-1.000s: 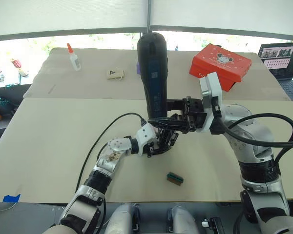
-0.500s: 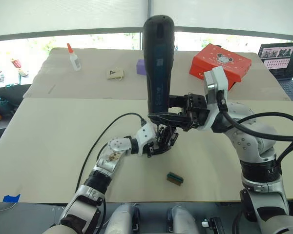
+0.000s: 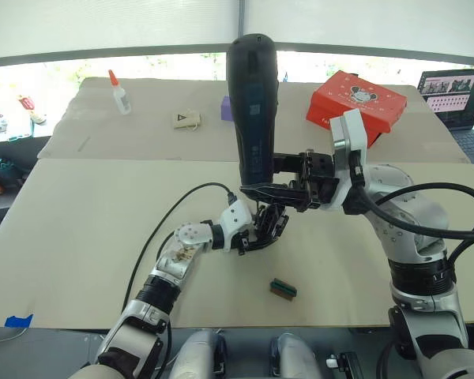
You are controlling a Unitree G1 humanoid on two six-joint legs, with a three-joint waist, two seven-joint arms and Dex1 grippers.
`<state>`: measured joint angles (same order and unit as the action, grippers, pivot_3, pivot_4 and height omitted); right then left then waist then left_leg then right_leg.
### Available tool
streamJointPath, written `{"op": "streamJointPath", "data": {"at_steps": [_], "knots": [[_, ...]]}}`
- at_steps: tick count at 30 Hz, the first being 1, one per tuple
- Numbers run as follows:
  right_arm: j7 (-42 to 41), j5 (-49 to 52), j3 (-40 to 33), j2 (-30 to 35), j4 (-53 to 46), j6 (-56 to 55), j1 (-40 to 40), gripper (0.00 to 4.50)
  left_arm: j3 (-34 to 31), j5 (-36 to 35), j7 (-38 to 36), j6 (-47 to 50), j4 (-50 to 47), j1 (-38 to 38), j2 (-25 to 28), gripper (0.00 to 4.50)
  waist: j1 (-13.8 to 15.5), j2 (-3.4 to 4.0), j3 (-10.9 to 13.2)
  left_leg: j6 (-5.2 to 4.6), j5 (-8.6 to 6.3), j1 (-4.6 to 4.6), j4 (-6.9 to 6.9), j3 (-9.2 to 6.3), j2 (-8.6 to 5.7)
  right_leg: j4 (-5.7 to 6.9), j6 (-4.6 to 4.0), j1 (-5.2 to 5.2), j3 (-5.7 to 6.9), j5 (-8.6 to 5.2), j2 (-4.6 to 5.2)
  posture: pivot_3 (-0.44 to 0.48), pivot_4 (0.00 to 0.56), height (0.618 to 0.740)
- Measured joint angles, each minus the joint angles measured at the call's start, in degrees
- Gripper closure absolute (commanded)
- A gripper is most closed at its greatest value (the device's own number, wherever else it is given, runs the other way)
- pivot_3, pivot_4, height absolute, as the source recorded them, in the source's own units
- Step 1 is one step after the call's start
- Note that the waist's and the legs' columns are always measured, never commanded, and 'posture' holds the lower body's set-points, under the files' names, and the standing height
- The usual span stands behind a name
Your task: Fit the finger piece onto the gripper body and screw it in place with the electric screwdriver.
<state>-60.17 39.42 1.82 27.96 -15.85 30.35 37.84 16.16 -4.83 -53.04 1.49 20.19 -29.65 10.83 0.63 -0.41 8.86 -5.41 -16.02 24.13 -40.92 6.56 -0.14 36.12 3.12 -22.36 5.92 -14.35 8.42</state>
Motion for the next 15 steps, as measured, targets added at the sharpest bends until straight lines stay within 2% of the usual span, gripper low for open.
{"op": "streamJointPath", "data": {"at_steps": [15], "knots": [[-1.5,-1.4,0.2,-0.4,0.5,-1.0,0.0,2.56,0.0,0.0,0.1,0.0,0.0,0.0,0.0,2.17,0.0,0.0,0.0,0.0,0.0,0.0,0.0,0.0,0.0,0.0,0.0,0.0,0.0,0.0,0.0,0.0,0.15,0.74]]}}
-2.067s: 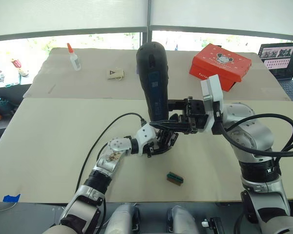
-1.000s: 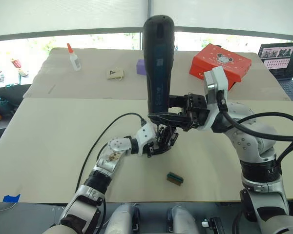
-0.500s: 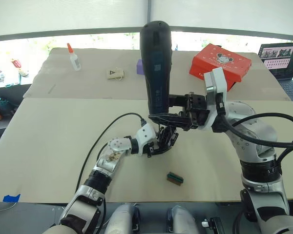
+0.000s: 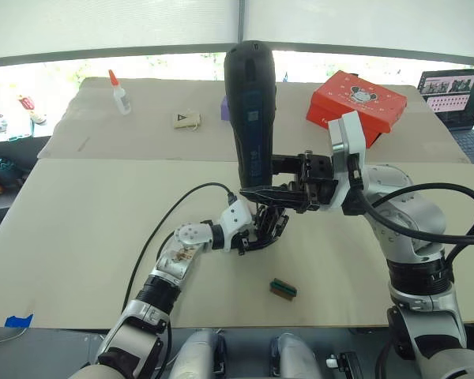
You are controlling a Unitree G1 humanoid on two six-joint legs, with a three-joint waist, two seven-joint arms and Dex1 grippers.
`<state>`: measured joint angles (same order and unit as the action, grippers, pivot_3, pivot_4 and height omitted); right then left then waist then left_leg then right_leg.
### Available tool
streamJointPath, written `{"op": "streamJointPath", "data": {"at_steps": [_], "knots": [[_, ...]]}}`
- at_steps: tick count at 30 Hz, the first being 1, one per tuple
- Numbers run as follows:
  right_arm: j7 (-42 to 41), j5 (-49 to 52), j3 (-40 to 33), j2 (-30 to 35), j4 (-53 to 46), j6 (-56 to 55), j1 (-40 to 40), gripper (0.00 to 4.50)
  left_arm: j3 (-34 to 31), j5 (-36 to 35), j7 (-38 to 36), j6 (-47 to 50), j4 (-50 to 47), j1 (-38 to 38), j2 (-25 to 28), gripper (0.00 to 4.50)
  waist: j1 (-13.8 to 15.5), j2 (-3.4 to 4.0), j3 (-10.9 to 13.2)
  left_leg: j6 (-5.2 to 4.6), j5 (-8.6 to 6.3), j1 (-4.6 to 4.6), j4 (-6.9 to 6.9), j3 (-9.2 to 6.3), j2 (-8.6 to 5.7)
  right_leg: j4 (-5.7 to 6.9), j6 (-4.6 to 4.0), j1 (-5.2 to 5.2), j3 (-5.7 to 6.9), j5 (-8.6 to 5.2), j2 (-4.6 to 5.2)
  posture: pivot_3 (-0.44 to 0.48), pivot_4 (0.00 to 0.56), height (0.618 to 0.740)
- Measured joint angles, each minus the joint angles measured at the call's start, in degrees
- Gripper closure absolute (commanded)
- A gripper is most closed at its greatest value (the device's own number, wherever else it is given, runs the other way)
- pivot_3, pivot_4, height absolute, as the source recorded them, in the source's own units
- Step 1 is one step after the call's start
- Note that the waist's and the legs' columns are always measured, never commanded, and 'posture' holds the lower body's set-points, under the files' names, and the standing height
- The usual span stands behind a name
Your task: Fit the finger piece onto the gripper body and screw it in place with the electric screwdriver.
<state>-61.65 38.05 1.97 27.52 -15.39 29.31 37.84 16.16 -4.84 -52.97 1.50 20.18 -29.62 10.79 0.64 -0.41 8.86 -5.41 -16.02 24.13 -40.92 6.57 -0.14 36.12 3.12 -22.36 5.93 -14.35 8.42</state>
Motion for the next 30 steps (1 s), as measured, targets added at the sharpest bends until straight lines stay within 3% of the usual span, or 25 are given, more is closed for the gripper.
{"op": "streamJointPath", "data": {"at_steps": [30], "knots": [[-1.9,-1.3,1.0,-0.2,0.3,-1.2,0.0,2.56,0.0,0.0,0.2,0.0,0.0,0.0,-0.1,2.17,0.0,0.0,0.0,0.0,0.0,0.0,0.0,0.0,0.0,0.0,0.0,0.0,0.0,0.0,0.0,0.0,0.15,0.74]]}}
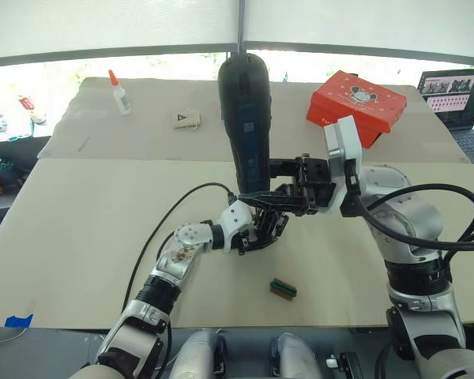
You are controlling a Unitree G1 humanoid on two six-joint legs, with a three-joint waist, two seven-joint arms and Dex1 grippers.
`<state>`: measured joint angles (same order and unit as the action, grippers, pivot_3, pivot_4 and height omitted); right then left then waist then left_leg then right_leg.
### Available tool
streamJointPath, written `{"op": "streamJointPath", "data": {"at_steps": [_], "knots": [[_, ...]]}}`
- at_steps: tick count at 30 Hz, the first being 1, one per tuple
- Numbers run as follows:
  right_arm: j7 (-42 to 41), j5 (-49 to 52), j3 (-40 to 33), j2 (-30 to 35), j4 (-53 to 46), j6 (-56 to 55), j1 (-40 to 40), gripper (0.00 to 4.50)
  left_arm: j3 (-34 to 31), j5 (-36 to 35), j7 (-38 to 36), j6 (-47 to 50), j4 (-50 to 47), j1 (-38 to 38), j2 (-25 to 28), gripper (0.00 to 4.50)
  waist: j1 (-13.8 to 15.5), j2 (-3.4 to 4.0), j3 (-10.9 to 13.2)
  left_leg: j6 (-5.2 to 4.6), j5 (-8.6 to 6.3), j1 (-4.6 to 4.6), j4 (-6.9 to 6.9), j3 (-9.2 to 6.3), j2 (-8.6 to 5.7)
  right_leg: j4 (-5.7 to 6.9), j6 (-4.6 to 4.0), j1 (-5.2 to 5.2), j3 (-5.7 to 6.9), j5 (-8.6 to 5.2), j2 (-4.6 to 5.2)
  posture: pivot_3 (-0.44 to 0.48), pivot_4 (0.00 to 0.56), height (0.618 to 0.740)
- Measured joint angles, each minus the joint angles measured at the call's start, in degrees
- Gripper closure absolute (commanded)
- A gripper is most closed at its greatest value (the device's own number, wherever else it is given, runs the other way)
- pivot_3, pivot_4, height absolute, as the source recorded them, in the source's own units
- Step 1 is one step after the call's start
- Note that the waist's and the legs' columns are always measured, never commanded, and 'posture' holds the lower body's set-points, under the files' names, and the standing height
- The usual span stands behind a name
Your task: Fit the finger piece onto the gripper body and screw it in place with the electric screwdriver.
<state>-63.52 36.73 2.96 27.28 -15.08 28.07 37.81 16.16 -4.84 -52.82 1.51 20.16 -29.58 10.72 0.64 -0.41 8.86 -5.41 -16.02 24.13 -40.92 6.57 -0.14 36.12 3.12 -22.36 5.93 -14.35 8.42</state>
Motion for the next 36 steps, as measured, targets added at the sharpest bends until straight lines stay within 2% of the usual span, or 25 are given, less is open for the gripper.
{"op": "streamJointPath", "data": {"at_steps": [36], "knots": [[-1.2,-0.8,0.4,0.5,1.0,-1.7,0.0,2.56,0.0,0.0,0.1,0.0,-0.3,0.3,0.0,2.17,0.0,0.0,0.0,0.0,0.0,0.0,0.0,0.0,0.0,0.0,0.0,0.0,0.0,0.0,0.0,0.0,0.15,0.74]]}}
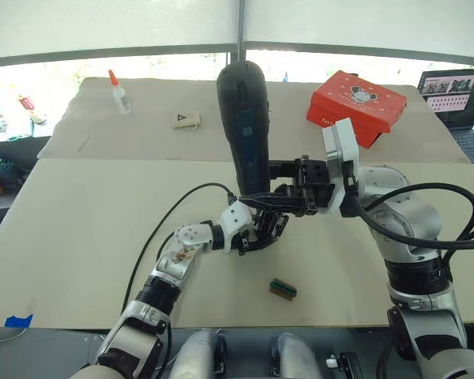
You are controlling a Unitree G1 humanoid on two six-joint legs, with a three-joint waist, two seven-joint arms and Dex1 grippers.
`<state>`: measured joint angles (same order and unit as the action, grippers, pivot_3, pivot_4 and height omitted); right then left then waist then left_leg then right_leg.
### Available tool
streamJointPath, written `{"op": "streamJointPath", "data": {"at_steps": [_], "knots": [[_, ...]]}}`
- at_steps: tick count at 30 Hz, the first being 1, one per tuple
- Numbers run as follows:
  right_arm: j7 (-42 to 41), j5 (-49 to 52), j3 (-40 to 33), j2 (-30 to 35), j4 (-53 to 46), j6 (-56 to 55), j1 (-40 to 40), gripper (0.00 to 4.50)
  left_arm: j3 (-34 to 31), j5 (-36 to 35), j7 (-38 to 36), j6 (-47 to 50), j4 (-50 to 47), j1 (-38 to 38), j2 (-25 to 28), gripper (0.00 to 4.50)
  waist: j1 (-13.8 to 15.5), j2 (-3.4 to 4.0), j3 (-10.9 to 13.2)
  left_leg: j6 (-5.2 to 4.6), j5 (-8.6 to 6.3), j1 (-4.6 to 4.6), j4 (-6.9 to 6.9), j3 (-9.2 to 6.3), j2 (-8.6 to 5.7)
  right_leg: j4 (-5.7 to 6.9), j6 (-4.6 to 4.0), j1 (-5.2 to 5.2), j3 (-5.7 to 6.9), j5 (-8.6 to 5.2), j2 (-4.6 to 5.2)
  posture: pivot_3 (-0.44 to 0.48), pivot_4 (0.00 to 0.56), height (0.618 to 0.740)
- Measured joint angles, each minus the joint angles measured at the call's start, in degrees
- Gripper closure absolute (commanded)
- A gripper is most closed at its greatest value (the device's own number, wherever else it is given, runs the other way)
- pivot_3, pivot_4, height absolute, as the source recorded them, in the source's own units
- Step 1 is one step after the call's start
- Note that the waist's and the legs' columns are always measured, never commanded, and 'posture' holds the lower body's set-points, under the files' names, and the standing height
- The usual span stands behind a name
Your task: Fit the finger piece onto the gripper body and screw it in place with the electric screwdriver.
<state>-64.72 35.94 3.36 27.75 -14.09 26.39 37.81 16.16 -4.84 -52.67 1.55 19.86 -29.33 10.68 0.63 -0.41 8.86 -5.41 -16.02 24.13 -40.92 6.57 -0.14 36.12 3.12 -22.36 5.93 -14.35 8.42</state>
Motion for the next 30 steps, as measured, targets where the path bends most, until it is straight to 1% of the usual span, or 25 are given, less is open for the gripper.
{"op": "streamJointPath", "data": {"at_steps": [30], "knots": [[-1.1,-1.1,0.3,0.0,0.0,-1.0,0.0,2.56,0.0,0.0,0.0,0.1,-0.1,0.1,0.1,2.17,0.0,0.0,0.0,0.0,0.0,0.0,0.0,0.0,0.0,0.0,0.0,0.0,0.0,0.0,0.0,0.0,0.15,0.74]]}}
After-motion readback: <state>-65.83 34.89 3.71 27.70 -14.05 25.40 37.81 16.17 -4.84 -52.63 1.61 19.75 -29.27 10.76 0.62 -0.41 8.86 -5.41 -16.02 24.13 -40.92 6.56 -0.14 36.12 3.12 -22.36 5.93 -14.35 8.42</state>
